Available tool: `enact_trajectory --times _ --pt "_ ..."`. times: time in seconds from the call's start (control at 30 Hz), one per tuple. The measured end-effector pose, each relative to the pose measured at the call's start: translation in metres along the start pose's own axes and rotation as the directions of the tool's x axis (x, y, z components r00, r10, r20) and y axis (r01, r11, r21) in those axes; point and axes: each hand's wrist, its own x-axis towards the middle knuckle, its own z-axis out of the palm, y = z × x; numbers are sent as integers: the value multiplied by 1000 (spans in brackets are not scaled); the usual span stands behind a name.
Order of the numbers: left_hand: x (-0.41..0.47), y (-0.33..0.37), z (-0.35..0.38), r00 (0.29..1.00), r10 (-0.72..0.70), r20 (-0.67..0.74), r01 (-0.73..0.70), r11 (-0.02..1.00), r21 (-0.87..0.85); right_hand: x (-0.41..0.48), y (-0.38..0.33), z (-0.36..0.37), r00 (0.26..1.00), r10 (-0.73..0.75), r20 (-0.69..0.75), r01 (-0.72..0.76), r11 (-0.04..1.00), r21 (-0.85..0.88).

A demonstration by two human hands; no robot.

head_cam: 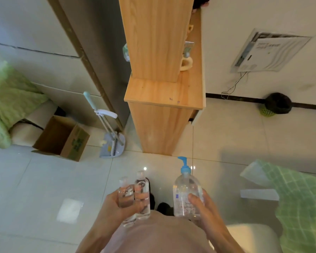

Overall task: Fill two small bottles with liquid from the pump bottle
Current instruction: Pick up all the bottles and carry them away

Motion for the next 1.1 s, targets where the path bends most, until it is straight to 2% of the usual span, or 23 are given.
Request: enact_trajectory --times 0.33,0.5,0.77,1.1 --pt "121 90 -29 996 9 93 -16 997 70 89 -78 39 997 -70 -29 71 997 34" --pt "178 141 -42 984 26 175 -60 980 191 127 -124 58 994 -110 -9 111 993 42" --pt "247 197 -33 979 134 155 -172 950 261 177 -195 51 977 -212 25 212 977 19" --pt "311 240 5 934 351 65 -353 879 320 241 -268 25 927 -375 -6 365 907 -209"
